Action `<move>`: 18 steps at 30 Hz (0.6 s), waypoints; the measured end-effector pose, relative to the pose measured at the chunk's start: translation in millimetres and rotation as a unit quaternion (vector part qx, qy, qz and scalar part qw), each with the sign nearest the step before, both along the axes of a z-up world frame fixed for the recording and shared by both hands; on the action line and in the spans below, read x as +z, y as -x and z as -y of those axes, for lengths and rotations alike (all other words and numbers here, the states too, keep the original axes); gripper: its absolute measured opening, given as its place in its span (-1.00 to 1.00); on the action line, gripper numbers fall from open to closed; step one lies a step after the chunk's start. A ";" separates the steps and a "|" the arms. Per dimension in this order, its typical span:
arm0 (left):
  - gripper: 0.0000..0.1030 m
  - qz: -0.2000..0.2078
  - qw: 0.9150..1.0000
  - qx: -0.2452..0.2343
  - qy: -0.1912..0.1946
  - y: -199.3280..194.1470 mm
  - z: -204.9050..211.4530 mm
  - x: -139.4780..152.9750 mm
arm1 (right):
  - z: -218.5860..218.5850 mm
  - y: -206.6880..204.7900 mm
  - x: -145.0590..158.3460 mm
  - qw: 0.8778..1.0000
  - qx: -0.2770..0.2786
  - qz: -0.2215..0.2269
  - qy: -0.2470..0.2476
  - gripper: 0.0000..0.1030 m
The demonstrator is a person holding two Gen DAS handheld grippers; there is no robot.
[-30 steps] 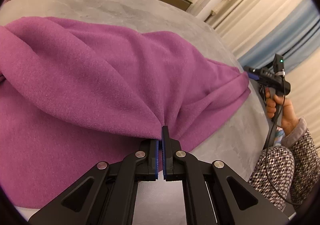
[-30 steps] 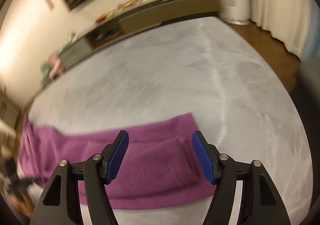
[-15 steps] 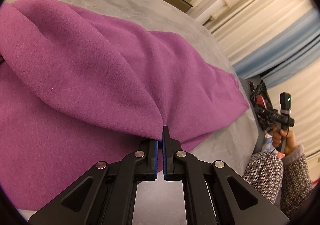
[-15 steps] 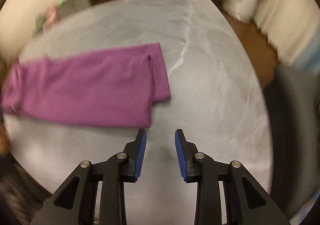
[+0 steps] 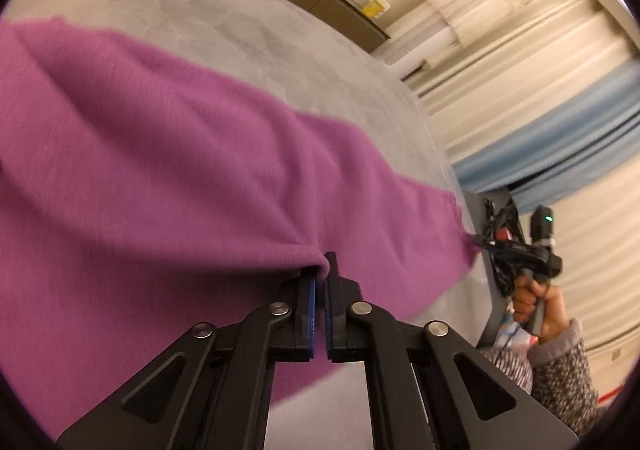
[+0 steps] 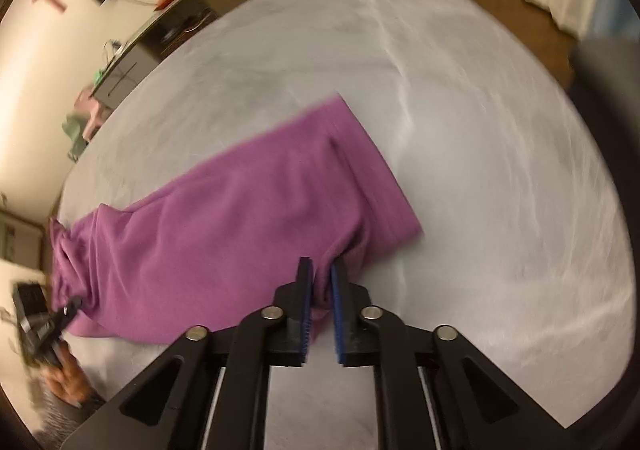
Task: Fold clothes
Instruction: 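Lay the held leg over the other leg with the right gripper while the left gripper pins the waistband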
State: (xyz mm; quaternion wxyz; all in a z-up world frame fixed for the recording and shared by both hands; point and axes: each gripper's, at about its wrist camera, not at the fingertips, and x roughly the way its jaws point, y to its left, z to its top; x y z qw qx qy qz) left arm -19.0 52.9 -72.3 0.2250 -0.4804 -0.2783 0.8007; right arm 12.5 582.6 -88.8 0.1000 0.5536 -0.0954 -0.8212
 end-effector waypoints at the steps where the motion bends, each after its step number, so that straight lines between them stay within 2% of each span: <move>1: -0.95 -0.008 1.000 0.007 -0.011 6.2 4.5 9.9 | 5.2 6.1 13.6 1.000 0.005 -0.022 -0.010 -0.86; 3: -0.96 -0.037 0.998 0.026 -0.035 13.7 17.1 41.1 | 12.0 14.0 41.2 0.997 0.010 -0.069 -0.024 -0.88; 5: -0.96 -0.075 0.995 0.035 -0.048 10.7 25.7 71.3 | 16.6 14.6 75.9 0.991 0.019 -0.134 -0.022 -0.88; 7: -0.96 -0.098 0.994 0.024 -0.050 -2.8 27.8 90.4 | 14.8 11.4 88.7 0.988 0.017 -0.153 -0.031 -0.88; 9: -0.96 -0.092 0.995 0.005 -0.026 -20.1 17.6 83.4 | 9.1 8.9 75.3 0.988 0.018 -0.143 -0.051 -0.88; 11: -0.96 -0.059 0.998 -0.013 0.001 -35.4 10.2 52.1 | -8.2 8.4 47.3 0.992 0.008 -0.111 -0.064 -0.88; 13: -0.96 -0.016 1.000 -0.009 0.025 -40.0 2.9 13.0 | -23.1 11.1 7.6 0.995 -0.008 -0.072 -0.068 -0.88; 16: -0.96 0.006 0.998 -0.005 0.062 -34.9 -4.3 -8.2 | -27.4 18.6 -30.0 0.997 -0.016 -0.038 -0.069 -0.88; 18: -0.96 0.003 0.999 0.001 0.053 -30.2 0.0 -1.4 | -27.9 23.0 -29.7 0.997 -0.023 -0.039 -0.057 -0.89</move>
